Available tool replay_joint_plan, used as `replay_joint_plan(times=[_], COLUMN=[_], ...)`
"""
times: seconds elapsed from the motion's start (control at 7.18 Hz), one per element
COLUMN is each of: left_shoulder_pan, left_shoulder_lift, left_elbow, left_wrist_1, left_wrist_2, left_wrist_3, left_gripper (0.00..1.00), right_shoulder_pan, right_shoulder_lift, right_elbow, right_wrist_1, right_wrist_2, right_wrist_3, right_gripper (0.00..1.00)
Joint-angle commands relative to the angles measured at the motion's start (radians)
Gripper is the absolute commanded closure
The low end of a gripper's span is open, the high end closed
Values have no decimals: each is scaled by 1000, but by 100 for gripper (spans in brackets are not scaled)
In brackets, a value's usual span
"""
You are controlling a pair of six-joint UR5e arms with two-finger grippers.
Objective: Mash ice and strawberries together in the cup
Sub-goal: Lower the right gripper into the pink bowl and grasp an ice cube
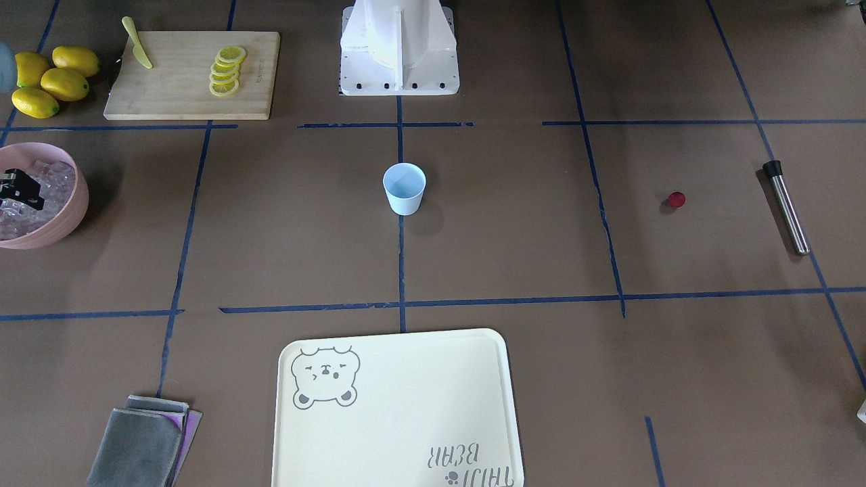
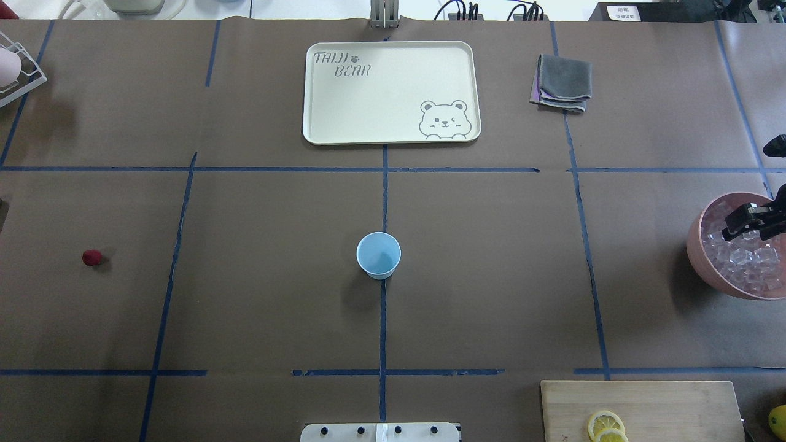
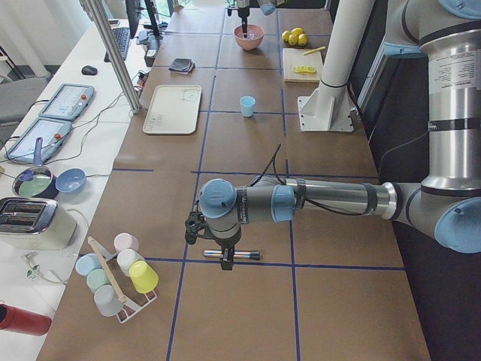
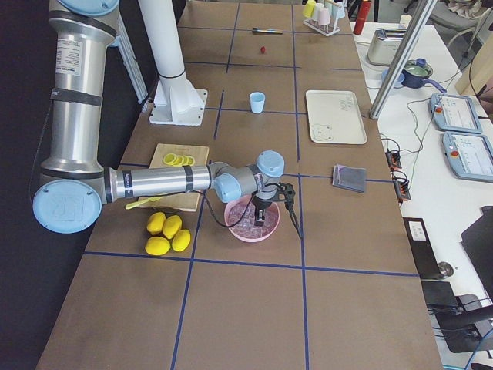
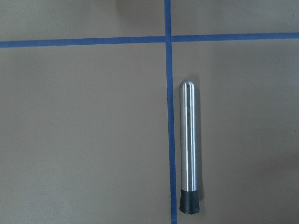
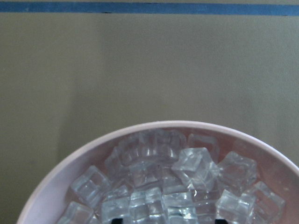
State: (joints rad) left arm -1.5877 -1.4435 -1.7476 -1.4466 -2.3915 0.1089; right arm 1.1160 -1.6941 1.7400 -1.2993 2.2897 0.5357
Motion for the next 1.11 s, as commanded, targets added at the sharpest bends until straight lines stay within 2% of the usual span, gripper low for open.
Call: replay_joint_plan(times=[0.0,0.28,0.42,0.84,0.98], left_shoulder_pan=[0,0,0,0,0], left_shoulder_lift=[0,0,0,0,0], left_elbow=[-3,-9,-12,-16,-15], left_wrist_1=[0,0,2,2,0], left_wrist_2=[0,0,0,0,0], left_wrist_3=[0,0,0,0,0], left_gripper=[0,0,0,0,0], right_shoulder_pan=[2,14,43,87,68], right_shoulder_lift=[1,4,4,66,118], right_elbow=[1,6,10,110,148], right_wrist_1=[0,0,0,-12,-8], right_wrist_2=[-3,-3,-3,8,22], right_wrist_3=[-22,-23,-42,-8,168], right_gripper=[64,92,100,100,100])
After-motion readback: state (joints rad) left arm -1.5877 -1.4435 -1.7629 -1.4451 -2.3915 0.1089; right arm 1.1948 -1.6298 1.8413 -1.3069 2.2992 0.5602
